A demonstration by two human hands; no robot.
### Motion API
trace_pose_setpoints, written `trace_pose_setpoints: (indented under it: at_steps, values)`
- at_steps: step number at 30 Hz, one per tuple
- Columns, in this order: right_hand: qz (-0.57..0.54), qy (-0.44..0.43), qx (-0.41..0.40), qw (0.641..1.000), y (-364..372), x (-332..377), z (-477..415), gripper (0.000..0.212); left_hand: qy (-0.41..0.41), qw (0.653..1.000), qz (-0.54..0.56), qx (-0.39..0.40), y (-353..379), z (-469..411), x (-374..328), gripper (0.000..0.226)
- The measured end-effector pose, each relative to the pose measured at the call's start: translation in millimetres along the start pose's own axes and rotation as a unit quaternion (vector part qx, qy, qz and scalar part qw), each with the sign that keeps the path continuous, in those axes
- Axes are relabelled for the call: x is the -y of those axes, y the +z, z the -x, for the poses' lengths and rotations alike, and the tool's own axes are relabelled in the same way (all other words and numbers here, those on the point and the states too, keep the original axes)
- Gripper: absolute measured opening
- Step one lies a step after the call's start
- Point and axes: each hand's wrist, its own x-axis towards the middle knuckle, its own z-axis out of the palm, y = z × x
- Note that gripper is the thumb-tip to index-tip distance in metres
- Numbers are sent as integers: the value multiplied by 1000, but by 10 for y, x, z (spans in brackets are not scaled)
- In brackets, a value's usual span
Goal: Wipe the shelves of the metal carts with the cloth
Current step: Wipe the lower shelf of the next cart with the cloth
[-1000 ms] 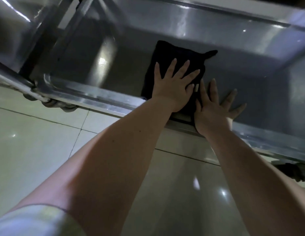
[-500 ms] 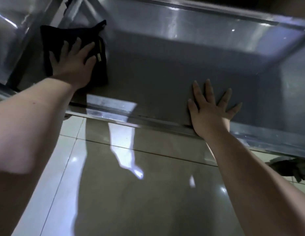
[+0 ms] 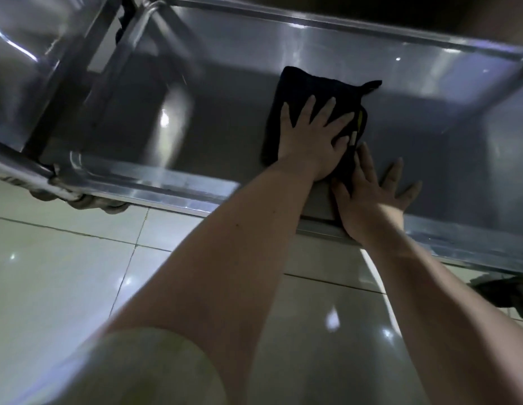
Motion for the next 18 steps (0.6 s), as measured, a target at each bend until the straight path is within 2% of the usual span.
trace_pose_setpoints:
  at_steps: [2, 4, 8, 11, 14, 18]
  values:
    - [-22, -7, -6, 1000, 1, 17, 4, 60, 8, 1000, -13, -6, -46, 51, 303, 53]
    - [-37, -7, -6, 999, 5, 38, 7, 58, -30, 999, -2, -14, -108, 147, 748, 53]
    - [-32, 6, -1, 999, 23, 58, -31, 58, -184, 981, 7, -58, -228, 584, 1849, 52]
    - [-25, 8, 1, 1000, 28, 69, -48, 58, -280, 959, 9, -44, -293, 962, 2394, 51]
    - [-19, 10, 4, 1000, 14, 80, -30, 58, -302, 953, 1, -27, -267, 1149, 2415, 52]
    - [-4, 10, -5, 1000, 7, 100, -17, 58, -306, 952, 10, -20, -202, 1119, 1992, 52]
